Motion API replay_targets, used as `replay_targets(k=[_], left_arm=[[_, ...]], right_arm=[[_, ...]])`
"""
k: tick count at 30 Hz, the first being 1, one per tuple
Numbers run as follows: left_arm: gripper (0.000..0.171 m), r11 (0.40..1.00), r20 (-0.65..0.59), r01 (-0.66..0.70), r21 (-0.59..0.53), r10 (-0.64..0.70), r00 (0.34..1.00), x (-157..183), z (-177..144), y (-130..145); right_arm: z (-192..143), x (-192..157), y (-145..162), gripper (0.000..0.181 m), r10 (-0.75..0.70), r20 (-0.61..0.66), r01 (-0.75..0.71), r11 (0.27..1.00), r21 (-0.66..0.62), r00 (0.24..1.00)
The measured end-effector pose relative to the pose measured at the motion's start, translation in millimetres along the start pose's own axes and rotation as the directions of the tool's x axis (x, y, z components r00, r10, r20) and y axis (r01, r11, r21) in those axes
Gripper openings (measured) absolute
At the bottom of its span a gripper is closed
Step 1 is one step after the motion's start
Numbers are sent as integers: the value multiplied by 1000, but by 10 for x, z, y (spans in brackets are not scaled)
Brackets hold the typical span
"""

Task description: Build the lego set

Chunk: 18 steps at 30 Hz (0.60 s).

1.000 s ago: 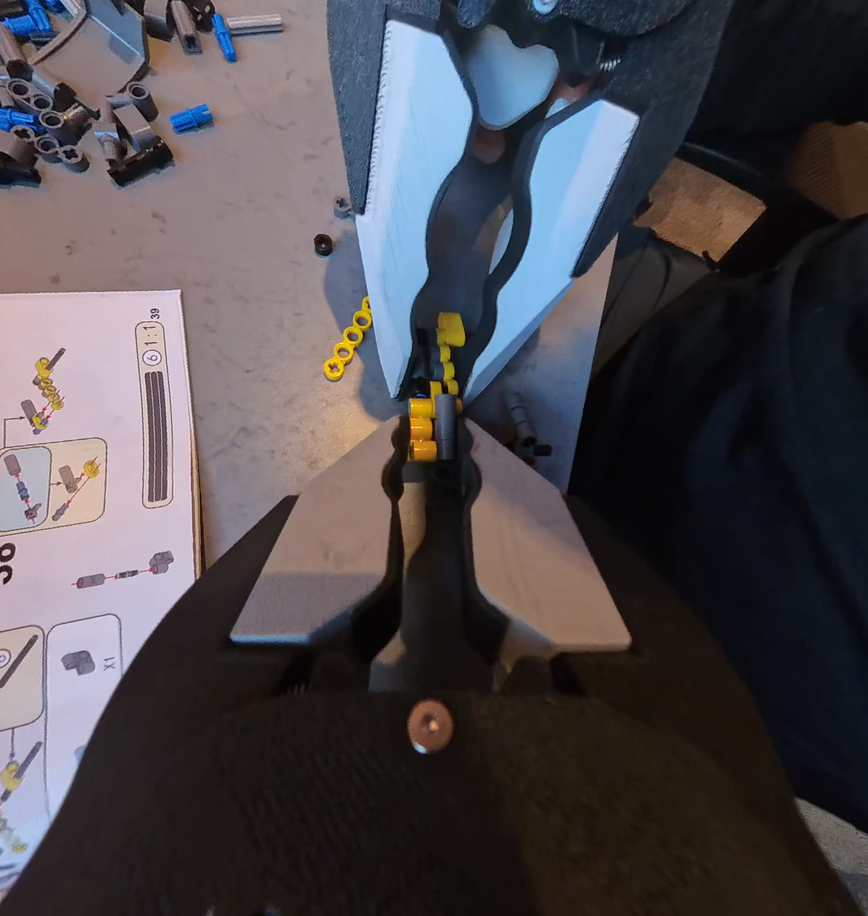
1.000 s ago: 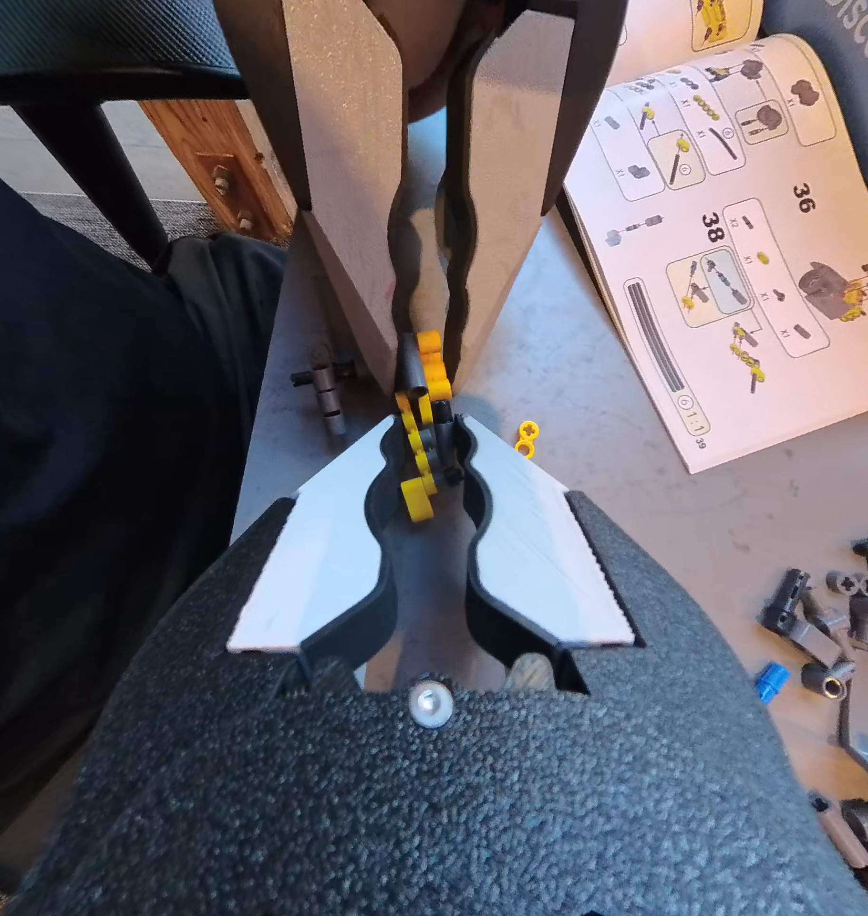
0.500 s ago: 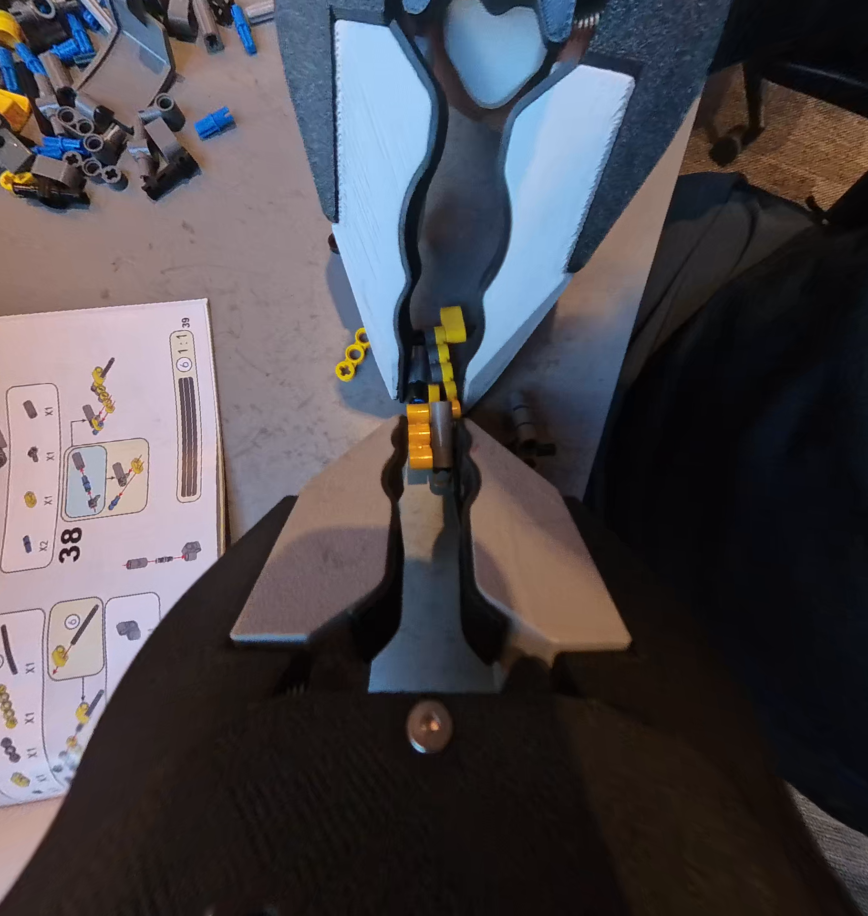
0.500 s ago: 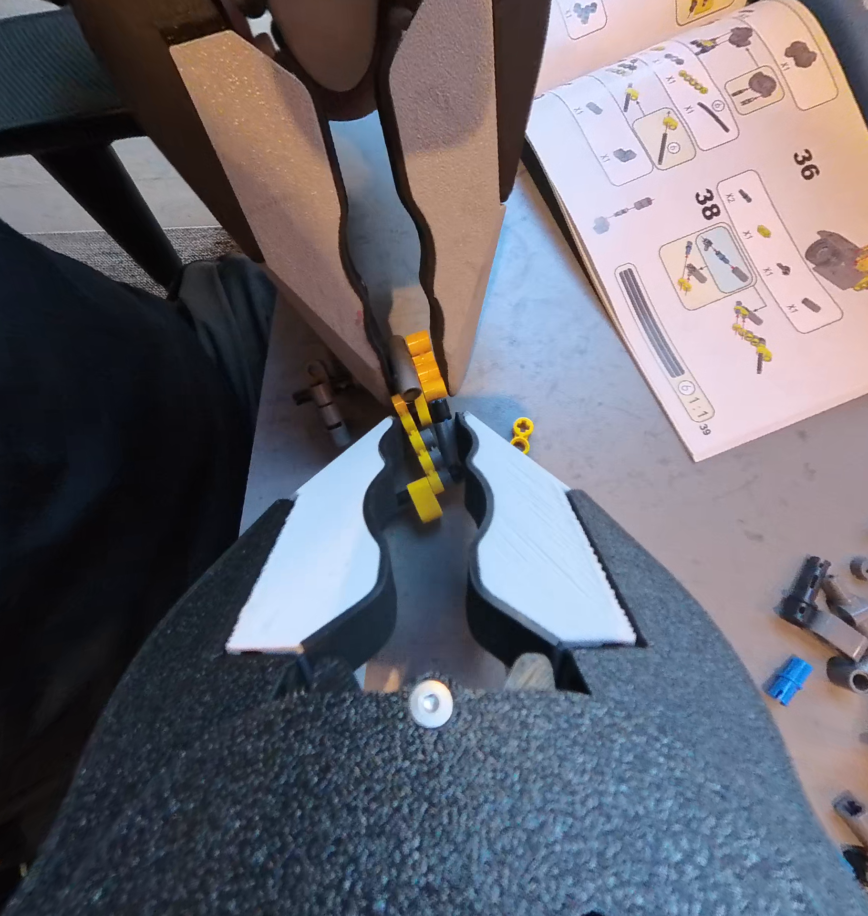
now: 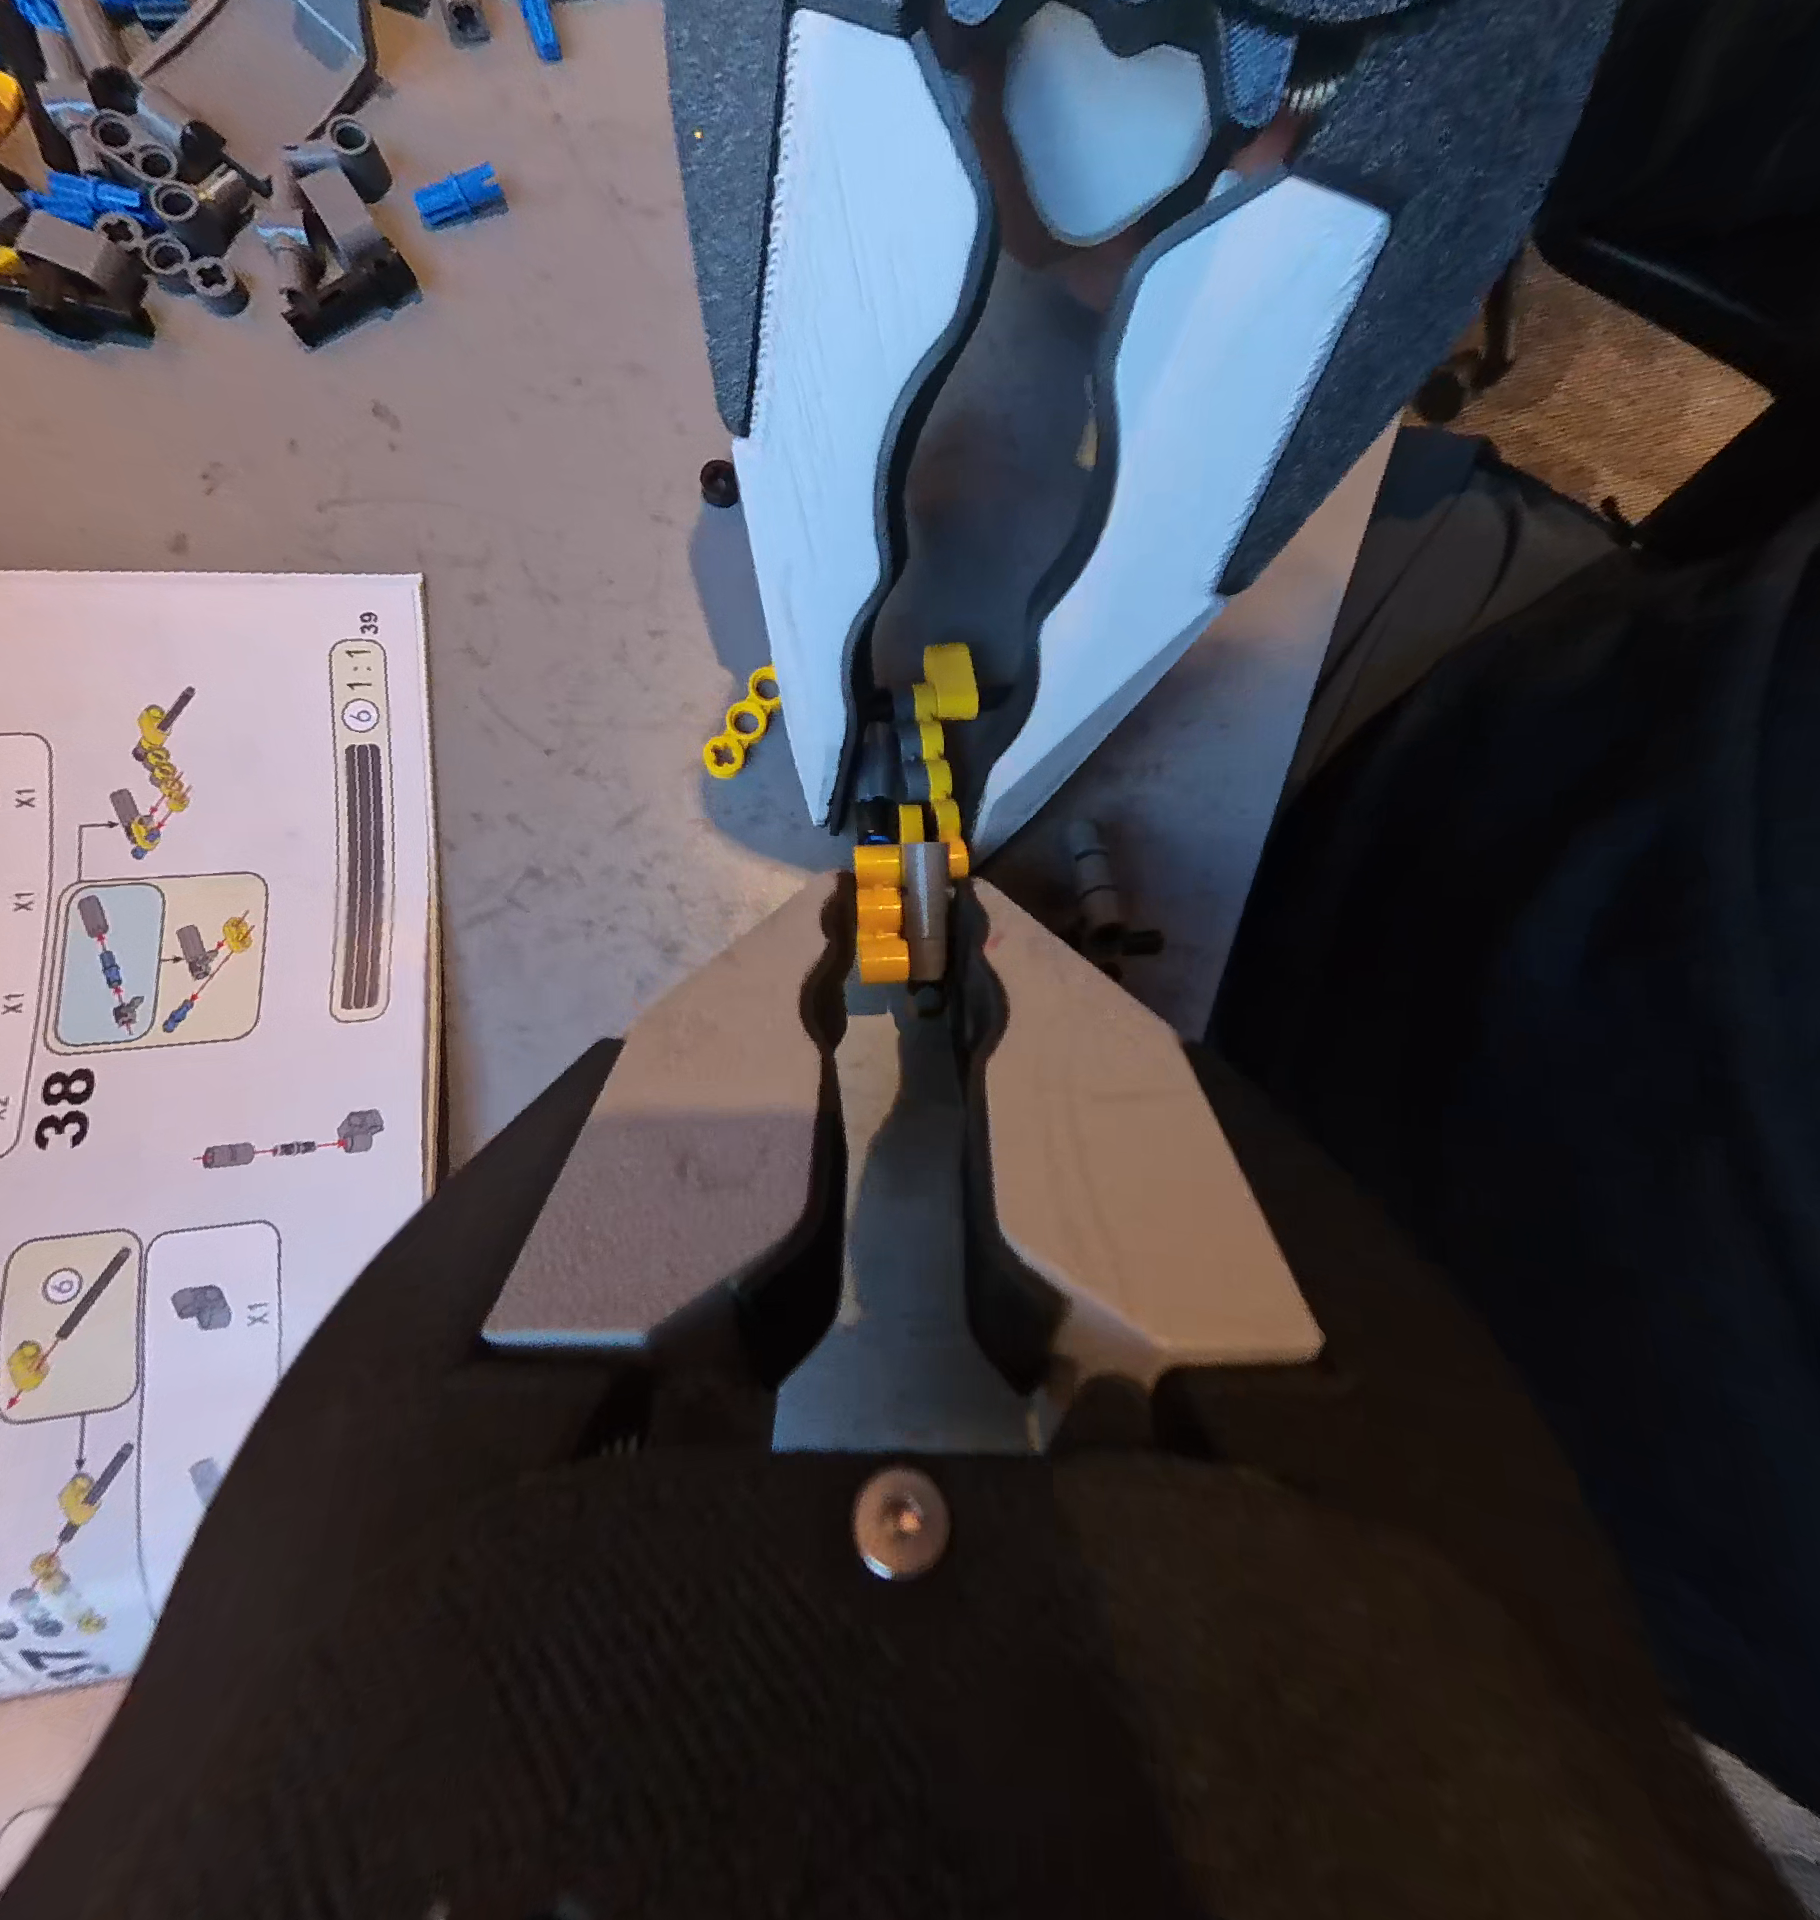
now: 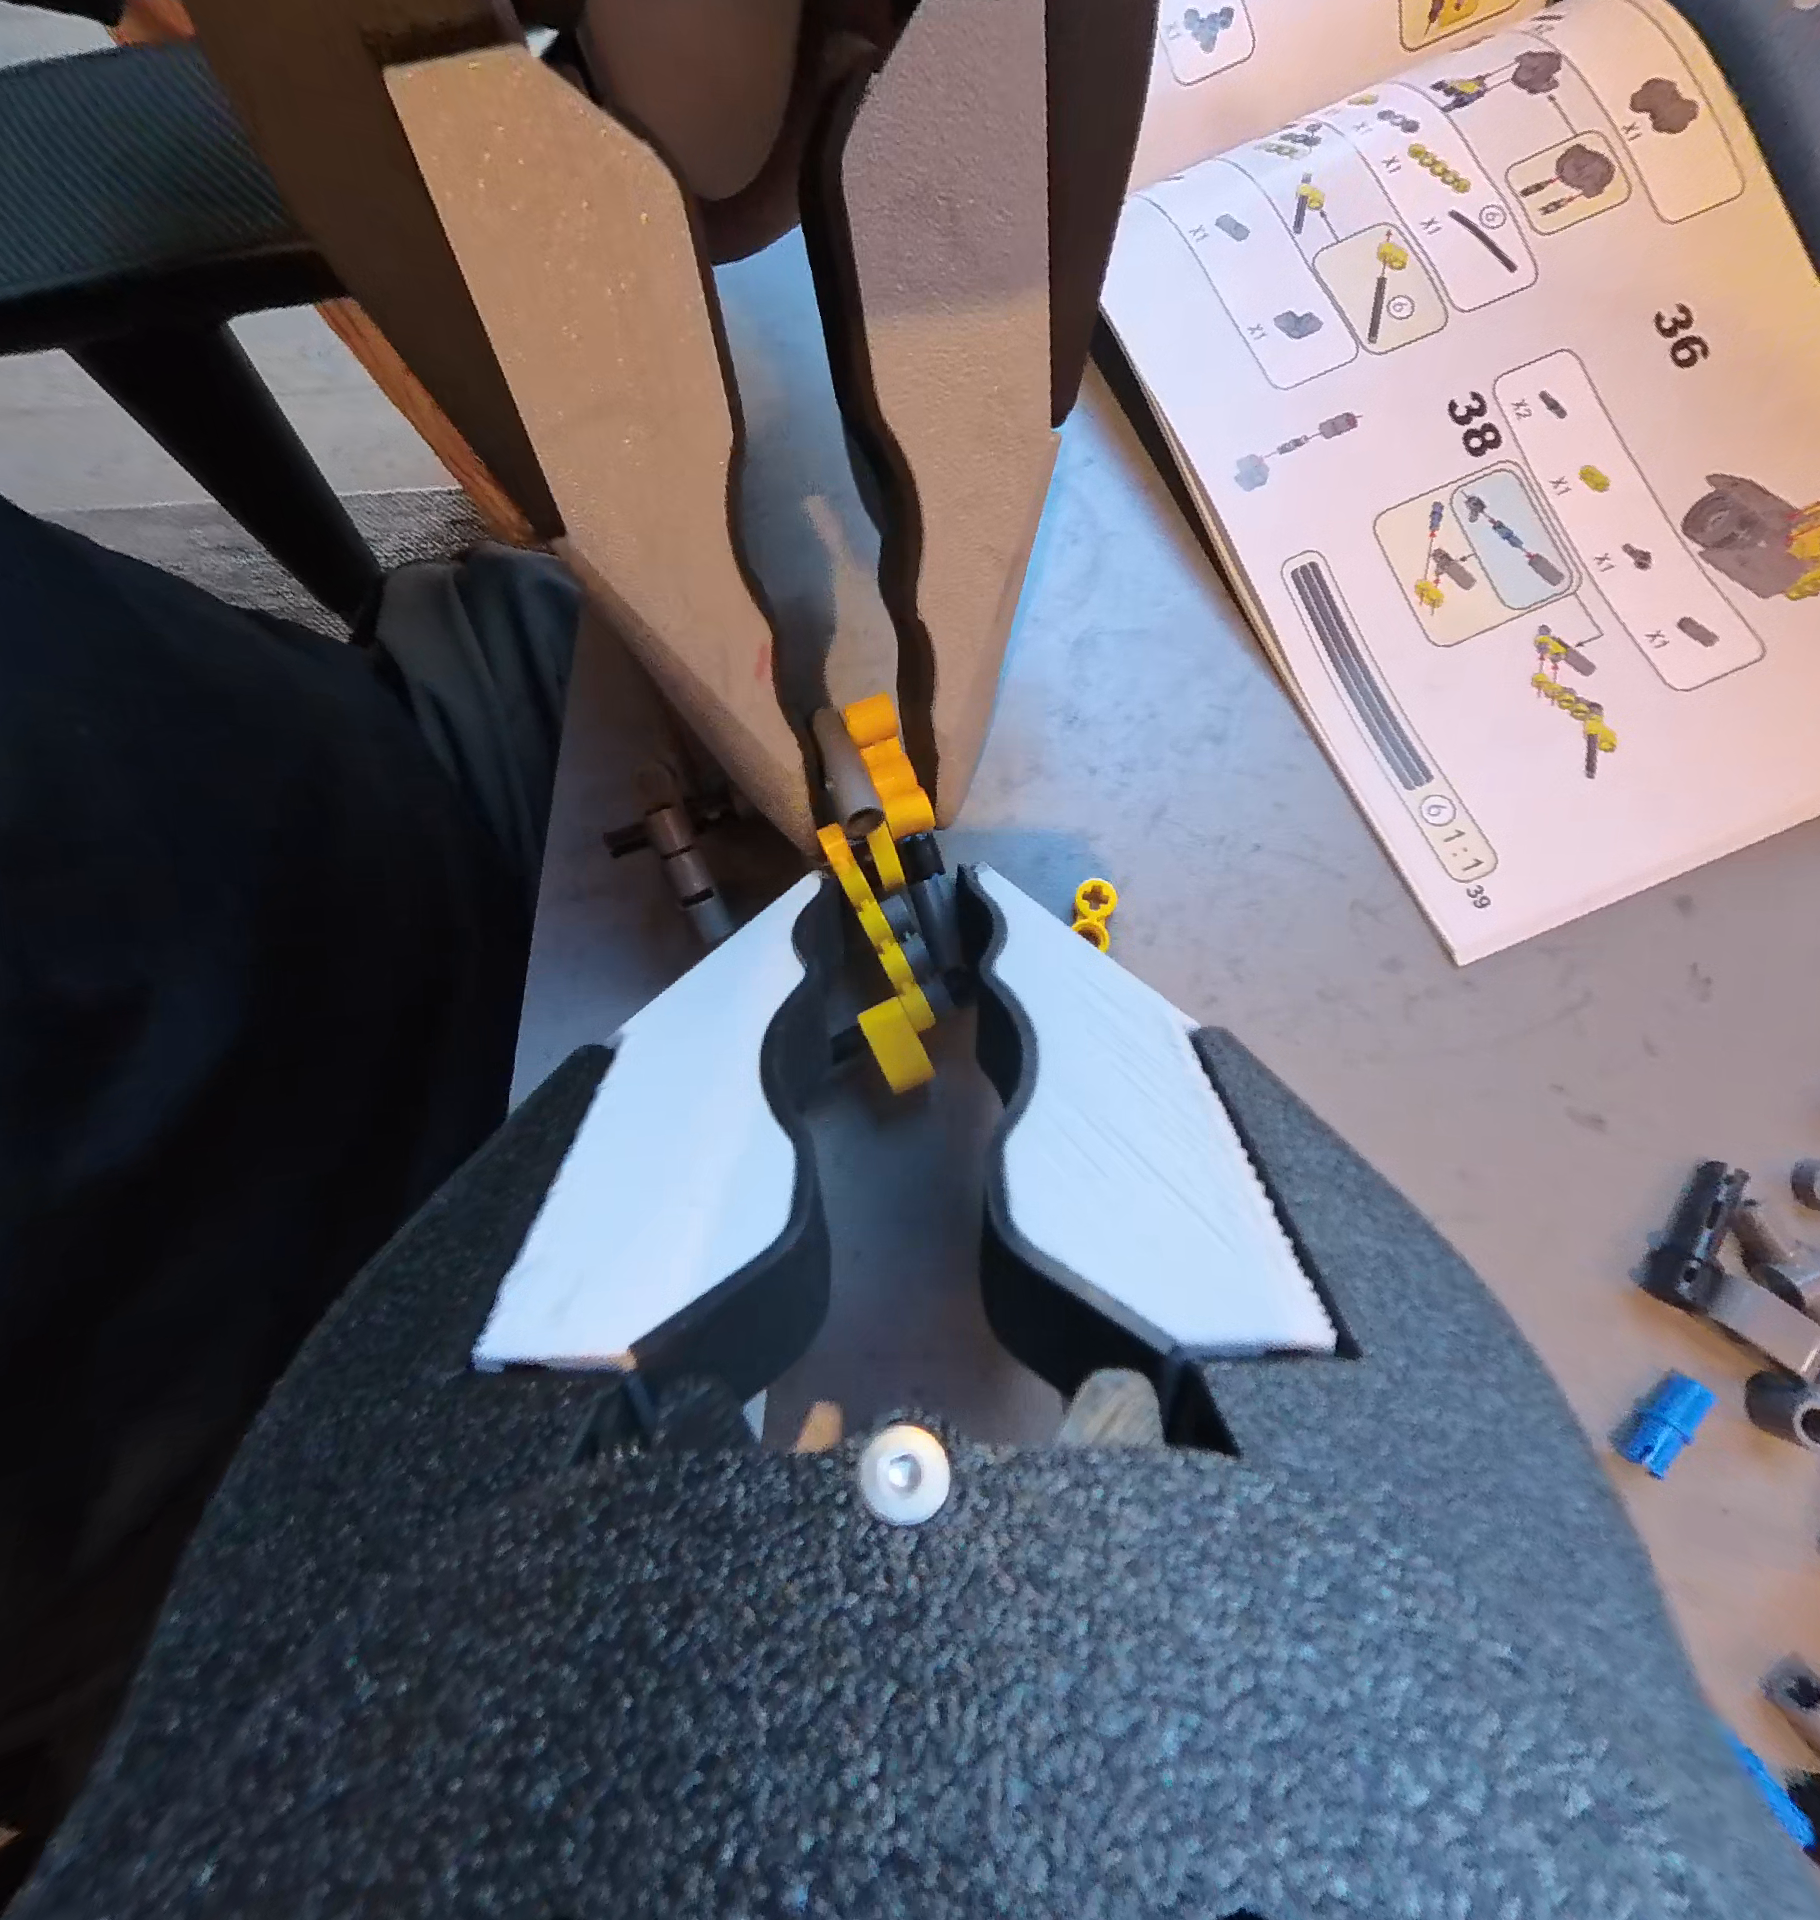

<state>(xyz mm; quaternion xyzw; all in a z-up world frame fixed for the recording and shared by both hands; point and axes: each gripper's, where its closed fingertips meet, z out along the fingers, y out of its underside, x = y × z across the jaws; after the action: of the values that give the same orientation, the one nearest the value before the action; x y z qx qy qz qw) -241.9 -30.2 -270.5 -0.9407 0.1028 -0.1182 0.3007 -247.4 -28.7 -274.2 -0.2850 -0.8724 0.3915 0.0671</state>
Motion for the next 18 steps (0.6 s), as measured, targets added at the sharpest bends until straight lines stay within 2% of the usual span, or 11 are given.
replay_targets(k=[6, 9, 13, 18], left_arm=[[20, 993, -124, 105, 56, -98, 988, 36, -13, -12], [30, 987, -183, 141, 76, -126, 975, 83, -24, -24], [20, 991, -112, 120, 63, -113, 987, 34, -3, -13], [20, 996, -35, 86, 24, -86, 996, 20, 2, -3]], right_arm=[[-5, -10, -5, 22, 28, 32, -28, 1000, 6, 999], [-9, -14, -9, 21, 34, 40, -34, 999, 9, 999], [-5, -23, -8, 21, 30, 37, -30, 1000, 7, 999], [-5, -18, -13, 22, 40, 31, -40, 999, 10, 999]])
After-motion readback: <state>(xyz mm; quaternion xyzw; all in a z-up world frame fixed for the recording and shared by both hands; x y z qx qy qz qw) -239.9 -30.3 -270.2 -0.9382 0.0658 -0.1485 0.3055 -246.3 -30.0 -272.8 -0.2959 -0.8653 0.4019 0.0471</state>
